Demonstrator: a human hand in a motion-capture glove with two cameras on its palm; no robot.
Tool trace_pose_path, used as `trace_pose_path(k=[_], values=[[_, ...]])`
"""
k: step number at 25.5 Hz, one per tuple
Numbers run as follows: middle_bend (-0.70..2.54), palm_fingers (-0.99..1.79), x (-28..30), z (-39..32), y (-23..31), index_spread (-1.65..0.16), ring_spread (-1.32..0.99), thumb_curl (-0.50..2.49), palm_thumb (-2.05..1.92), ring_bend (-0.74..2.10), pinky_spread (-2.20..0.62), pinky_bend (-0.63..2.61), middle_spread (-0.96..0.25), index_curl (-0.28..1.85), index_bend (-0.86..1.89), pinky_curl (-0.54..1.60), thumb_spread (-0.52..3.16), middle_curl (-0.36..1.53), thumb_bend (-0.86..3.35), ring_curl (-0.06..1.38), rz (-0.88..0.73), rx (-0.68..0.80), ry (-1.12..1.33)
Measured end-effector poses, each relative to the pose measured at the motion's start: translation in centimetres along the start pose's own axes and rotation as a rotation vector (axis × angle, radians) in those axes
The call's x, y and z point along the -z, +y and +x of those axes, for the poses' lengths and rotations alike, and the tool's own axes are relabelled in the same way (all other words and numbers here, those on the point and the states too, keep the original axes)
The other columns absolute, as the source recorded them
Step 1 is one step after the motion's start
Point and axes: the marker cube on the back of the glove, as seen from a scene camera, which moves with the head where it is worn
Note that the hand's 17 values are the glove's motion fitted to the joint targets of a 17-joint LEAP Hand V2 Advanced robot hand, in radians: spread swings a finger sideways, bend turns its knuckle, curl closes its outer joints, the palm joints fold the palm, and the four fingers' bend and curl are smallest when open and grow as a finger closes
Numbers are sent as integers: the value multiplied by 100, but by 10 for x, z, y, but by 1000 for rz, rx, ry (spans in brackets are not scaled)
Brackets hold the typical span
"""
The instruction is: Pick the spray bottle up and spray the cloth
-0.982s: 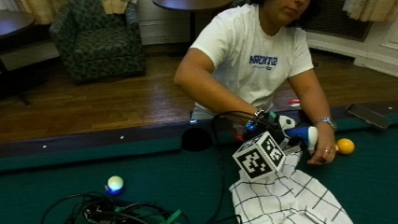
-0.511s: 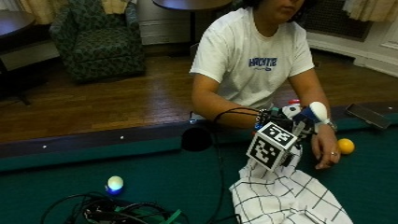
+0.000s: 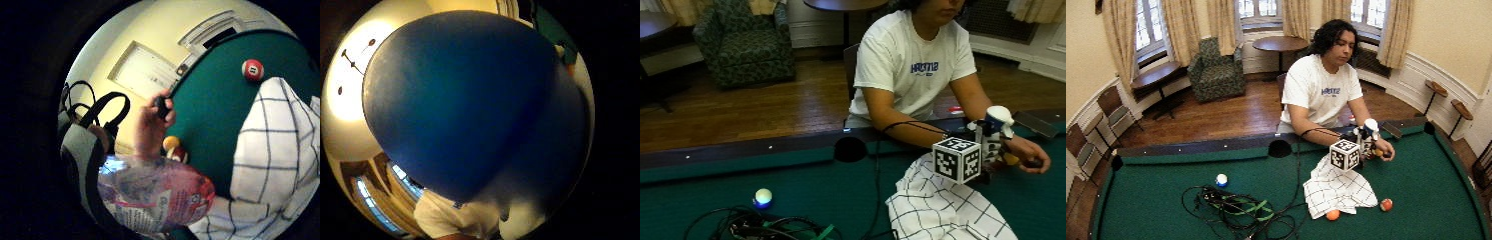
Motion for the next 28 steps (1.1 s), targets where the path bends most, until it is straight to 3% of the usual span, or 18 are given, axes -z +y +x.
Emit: trace_pose_path(k=[20,28], values=[[58,138,-55,73,-91,-29,-20,82,92,68,-28,44,-21,62,22,40,25,51,-3,46,41,19,52],[58,138,-58,79,-97,-29,-21,82,91,68,-29,44,-22,62,23,40,25,52,-4,46,22,-22,56]])
